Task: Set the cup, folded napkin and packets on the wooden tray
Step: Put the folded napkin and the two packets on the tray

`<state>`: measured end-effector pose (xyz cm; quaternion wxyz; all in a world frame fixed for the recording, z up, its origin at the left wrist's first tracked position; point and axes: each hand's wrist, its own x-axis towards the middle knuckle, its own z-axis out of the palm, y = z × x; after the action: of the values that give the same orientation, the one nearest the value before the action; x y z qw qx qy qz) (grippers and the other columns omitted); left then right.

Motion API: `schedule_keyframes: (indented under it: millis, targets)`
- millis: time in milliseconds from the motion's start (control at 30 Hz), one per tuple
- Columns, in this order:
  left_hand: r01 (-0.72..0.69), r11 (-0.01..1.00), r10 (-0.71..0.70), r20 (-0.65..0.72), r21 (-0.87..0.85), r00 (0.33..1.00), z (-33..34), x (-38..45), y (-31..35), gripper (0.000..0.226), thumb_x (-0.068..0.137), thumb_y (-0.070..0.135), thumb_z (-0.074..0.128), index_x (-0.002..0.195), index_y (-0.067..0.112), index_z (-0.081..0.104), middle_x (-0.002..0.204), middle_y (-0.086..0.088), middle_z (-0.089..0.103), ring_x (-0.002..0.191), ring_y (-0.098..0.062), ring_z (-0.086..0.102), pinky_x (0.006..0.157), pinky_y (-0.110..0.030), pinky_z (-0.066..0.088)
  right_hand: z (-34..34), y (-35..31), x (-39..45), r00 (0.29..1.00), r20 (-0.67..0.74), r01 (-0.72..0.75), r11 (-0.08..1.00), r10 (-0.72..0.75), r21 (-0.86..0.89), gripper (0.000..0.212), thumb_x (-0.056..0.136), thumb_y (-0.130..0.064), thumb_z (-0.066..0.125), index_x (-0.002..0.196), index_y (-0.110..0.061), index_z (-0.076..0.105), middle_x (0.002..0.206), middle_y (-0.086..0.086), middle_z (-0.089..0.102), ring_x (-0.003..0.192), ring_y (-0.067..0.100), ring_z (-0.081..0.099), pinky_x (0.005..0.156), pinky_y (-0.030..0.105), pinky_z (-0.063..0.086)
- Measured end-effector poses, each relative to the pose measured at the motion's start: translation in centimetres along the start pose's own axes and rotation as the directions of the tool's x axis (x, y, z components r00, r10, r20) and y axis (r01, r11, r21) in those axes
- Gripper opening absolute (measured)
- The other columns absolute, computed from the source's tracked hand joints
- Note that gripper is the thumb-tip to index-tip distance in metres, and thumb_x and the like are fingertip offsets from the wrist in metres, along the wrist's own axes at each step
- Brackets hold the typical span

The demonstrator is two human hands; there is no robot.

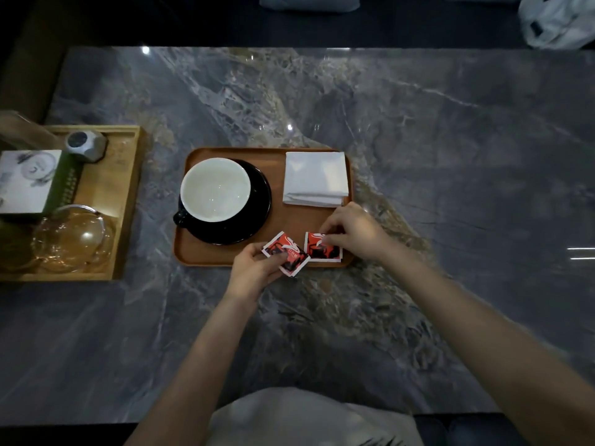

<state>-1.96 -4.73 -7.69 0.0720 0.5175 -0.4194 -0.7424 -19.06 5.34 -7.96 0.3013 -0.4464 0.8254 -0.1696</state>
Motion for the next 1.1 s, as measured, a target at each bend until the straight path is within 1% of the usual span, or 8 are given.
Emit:
schedule_keyframes:
  millis: [233,333,433,600,733,833,1033,1100]
  targets:
    - [-0.003,1.0,0.004,0.064,-0.009,0.998,0.9,0.2,-0.3,0.03,0.082,-0.007,0.058,0.108,0.007,0.052,0.089,-0.008,0.064,0.07,-0.012,0.065,0.06,-0.019,0.057,1.0,0.0,-1.0,0.984,-0.179,-0.019,0.994,0.0,-0.104,0.029,0.08,-0.03,0.069,0.105,-0.015,0.07,0.1,0.006,0.065,0.099,0.024,0.049,0.086,0.036,0.042]
    - [-0.01,0.998,0.016,0.084,-0.066,0.996,2.2,0.2,0.0,0.028,0.083,-0.006,0.057,0.108,0.007,0.054,0.089,-0.009,0.065,0.07,-0.012,0.067,0.063,-0.02,0.058,0.9,-1.2,-2.6,0.936,-0.313,-0.073,0.959,0.161,0.275,0.02,0.085,-0.028,0.063,0.095,-0.013,0.072,0.087,0.0,0.069,0.086,0.014,0.057,0.074,0.027,0.043]
    - [-0.057,0.994,0.066,0.097,-0.095,0.993,3.7,0.0,0.1,0.028,0.083,-0.005,0.058,0.107,0.007,0.055,0.092,-0.01,0.065,0.081,-0.018,0.065,0.068,-0.022,0.058,1.1,-2.1,-3.8,0.925,-0.148,-0.142,0.681,0.349,0.719,0.011,0.086,-0.023,0.063,0.085,-0.014,0.07,0.071,-0.008,0.065,0.058,-0.004,0.057,0.058,0.011,0.043]
    - [-0.132,0.991,0.134,0.116,-0.023,0.984,5.0,-0.1,-0.2,0.02,0.083,-0.001,0.06,0.101,0.007,0.058,0.089,-0.008,0.066,0.079,-0.018,0.065,0.065,-0.021,0.057,1.4,-1.6,-4.4,0.884,-0.035,-0.208,0.459,0.466,0.864,0.019,0.078,-0.002,0.07,0.096,0.003,0.066,0.064,-0.001,0.063,0.045,-0.005,0.057,0.045,0.008,0.043]
    - [-0.259,0.925,0.247,0.078,0.278,0.966,4.2,1.0,-0.1,0.009,0.087,0.009,0.059,0.081,0.014,0.064,0.078,-0.005,0.065,0.075,-0.021,0.062,0.072,-0.031,0.053,0.3,-0.7,-4.6,0.902,0.0,-0.236,0.493,0.432,0.838,0.021,0.078,0.001,0.068,0.098,0.005,0.066,0.064,-0.001,0.064,0.045,-0.006,0.056,0.045,0.005,0.041]
    - [-0.339,0.788,0.276,0.198,0.514,0.941,3.0,1.7,0.2,0.006,0.084,0.014,0.063,0.082,0.014,0.069,0.076,-0.004,0.067,0.074,-0.017,0.061,0.075,-0.037,0.05,-0.3,-0.2,-4.5,0.929,0.046,-0.268,0.582,0.367,0.767,0.021,0.079,-0.003,0.069,0.099,0.001,0.067,0.076,0.002,0.066,0.059,0.0,0.061,0.056,0.007,0.048]
    - [-0.274,0.699,0.235,0.149,0.661,0.96,2.9,2.1,1.1,0.009,0.08,0.015,0.068,0.079,0.007,0.071,0.058,0.004,0.061,0.046,0.004,0.055,0.052,-0.006,0.043,0.5,0.3,-3.4,0.92,-0.063,-0.279,0.759,0.387,0.588,0.019,0.072,-0.014,0.078,0.087,-0.013,0.066,0.071,0.0,0.065,0.065,0.011,0.061,0.064,0.023,0.049]
    - [-0.254,0.678,0.235,0.125,0.69,0.964,3.1,2.2,1.2,0.009,0.08,0.015,0.068,0.079,0.006,0.071,0.058,0.001,0.061,0.048,0.001,0.055,0.054,-0.009,0.044,1.2,0.6,-3.3,0.913,-0.116,-0.284,0.813,0.392,0.509,0.019,0.07,-0.02,0.079,0.084,-0.016,0.066,0.071,-0.001,0.066,0.067,0.012,0.062,0.065,0.028,0.049]
